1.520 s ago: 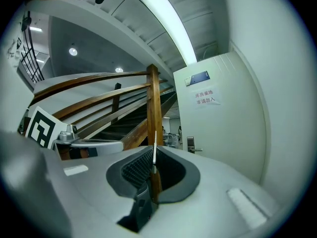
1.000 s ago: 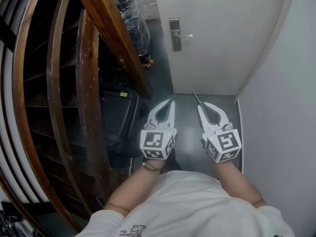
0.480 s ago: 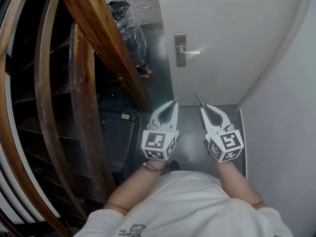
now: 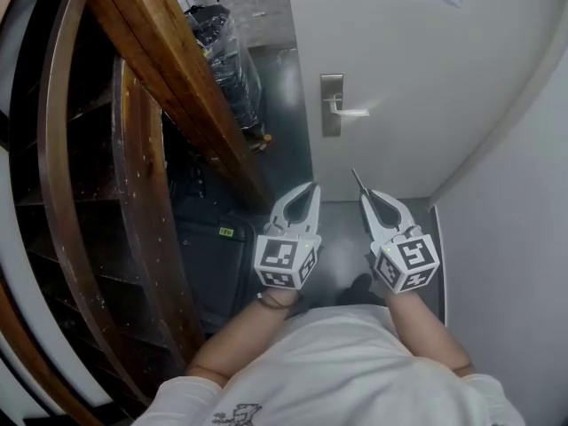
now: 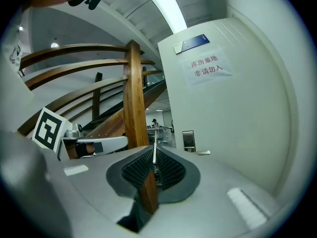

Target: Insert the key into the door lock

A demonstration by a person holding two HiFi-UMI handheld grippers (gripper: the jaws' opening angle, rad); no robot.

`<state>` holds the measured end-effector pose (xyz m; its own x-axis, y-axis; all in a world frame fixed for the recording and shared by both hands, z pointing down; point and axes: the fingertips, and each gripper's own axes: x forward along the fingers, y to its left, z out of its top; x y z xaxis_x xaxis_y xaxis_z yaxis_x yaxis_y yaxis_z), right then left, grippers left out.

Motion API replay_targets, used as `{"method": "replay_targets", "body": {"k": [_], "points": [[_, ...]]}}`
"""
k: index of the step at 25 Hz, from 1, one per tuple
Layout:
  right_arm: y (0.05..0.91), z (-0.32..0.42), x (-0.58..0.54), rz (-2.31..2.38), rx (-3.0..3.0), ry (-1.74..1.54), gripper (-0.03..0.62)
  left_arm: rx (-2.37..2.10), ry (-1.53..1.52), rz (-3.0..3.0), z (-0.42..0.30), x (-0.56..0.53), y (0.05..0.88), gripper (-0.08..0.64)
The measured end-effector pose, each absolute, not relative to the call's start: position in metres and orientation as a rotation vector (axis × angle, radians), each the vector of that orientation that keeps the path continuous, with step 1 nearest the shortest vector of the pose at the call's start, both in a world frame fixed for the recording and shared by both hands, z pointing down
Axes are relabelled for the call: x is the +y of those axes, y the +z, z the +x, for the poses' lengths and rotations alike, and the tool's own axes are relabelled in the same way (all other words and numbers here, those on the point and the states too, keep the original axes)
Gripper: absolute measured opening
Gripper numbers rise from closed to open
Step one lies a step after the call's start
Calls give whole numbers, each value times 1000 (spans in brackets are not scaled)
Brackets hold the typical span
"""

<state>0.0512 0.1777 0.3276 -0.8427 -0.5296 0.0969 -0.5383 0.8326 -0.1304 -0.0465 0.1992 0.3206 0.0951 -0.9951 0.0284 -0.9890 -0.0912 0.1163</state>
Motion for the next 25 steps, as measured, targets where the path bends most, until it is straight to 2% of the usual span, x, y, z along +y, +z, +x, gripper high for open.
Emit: {"method": "replay_targets", "body": {"k": [14, 25], "points": [[356, 4, 19, 606, -2944, 375, 25, -2184, -101, 2112, -101, 51, 326, 9], [413, -23, -53, 383, -2853, 756, 25, -2236, -73, 2057, -147, -42, 346, 11]]}}
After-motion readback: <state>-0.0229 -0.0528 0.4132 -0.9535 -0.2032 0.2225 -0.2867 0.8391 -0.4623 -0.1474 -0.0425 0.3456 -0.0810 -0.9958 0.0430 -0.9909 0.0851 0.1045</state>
